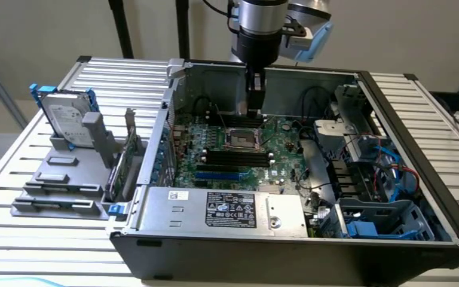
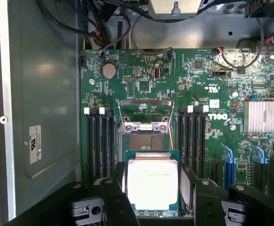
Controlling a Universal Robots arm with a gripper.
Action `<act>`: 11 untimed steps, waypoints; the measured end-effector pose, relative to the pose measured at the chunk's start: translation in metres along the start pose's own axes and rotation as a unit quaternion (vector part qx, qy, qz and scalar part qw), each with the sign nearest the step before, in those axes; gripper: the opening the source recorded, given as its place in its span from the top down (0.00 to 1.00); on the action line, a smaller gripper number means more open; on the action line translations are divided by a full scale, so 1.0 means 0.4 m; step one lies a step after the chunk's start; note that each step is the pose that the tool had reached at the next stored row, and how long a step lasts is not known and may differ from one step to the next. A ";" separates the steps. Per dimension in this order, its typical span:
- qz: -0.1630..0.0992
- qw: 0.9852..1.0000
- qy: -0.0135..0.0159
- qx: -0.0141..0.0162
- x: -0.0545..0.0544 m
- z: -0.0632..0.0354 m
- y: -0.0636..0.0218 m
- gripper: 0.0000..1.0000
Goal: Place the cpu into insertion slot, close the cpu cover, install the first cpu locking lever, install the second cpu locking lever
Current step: 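Place the cpu into insertion slot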
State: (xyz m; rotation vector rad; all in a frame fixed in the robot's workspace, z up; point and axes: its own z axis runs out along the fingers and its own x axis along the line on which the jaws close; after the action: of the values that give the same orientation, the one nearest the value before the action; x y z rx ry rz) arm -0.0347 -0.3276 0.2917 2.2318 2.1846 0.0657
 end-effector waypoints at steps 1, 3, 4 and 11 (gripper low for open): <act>-0.003 1.000 0.000 0.000 0.000 0.004 0.000 0.46; -0.007 1.000 0.000 0.000 0.000 0.012 -0.001 0.46; -0.008 1.000 0.000 0.001 0.000 0.016 -0.001 0.46; -0.013 1.000 0.000 0.001 -0.001 0.048 -0.002 0.46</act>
State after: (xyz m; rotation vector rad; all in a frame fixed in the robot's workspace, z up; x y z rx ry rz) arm -0.0347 -0.3276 0.2724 2.2035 2.2147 0.0652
